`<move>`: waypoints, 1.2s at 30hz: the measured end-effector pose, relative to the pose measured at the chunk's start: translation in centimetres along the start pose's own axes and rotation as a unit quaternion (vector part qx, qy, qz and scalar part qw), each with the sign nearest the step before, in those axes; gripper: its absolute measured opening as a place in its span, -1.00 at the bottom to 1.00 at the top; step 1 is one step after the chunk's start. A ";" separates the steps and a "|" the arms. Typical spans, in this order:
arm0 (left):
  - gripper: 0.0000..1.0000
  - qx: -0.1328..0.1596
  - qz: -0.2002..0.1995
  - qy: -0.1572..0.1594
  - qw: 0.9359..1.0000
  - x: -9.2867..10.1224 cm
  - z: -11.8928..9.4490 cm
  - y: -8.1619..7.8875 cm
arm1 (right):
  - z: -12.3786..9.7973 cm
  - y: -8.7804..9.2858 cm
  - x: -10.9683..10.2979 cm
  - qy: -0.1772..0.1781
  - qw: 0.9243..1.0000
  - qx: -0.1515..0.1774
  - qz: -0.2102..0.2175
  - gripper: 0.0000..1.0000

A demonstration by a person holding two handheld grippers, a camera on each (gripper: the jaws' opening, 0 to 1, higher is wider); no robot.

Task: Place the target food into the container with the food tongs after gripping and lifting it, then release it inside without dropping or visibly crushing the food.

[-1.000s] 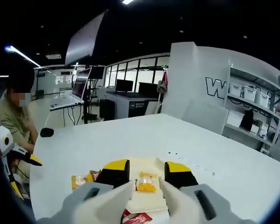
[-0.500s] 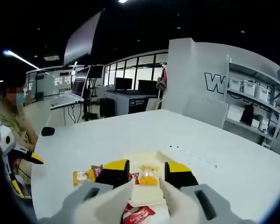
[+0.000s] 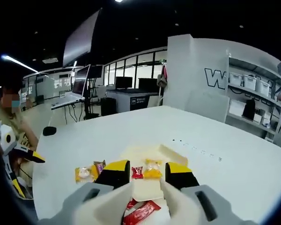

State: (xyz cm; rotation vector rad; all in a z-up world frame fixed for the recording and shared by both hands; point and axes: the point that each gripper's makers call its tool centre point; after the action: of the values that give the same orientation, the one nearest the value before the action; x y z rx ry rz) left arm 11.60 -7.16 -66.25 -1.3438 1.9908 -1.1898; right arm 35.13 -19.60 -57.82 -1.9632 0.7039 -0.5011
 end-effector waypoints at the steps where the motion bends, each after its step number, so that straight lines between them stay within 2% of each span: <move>1: 0.83 -0.001 0.000 0.000 1.000 0.0 0.0 0.0 | 0.0 0.2 -0.1 -0.001 1.000 -0.001 0.002 -0.50; 20: 0.83 -0.005 0.002 0.006 1.000 0.4 0.3 0.3 | 1.3 6.0 -0.9 -0.015 0.998 -0.042 0.037 -0.50; 36: 0.83 -0.007 0.002 0.007 1.000 0.5 0.4 0.4 | 1.8 8.7 -1.7 -0.023 0.997 -0.069 0.041 -0.50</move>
State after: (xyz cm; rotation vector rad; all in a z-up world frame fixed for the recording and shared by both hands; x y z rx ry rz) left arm 11.48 -7.72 -66.73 -1.3422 2.0137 -1.1889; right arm 32.60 -20.58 -66.43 -2.0581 0.8054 -0.3653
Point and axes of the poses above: the point that each gripper's makers call its tool centre point, and the gripper's own axes: z roughly forward along the fingers, x roughly to its right, y roughly out of its underside, and after that the axes turned 8 degrees about -x, right-handed
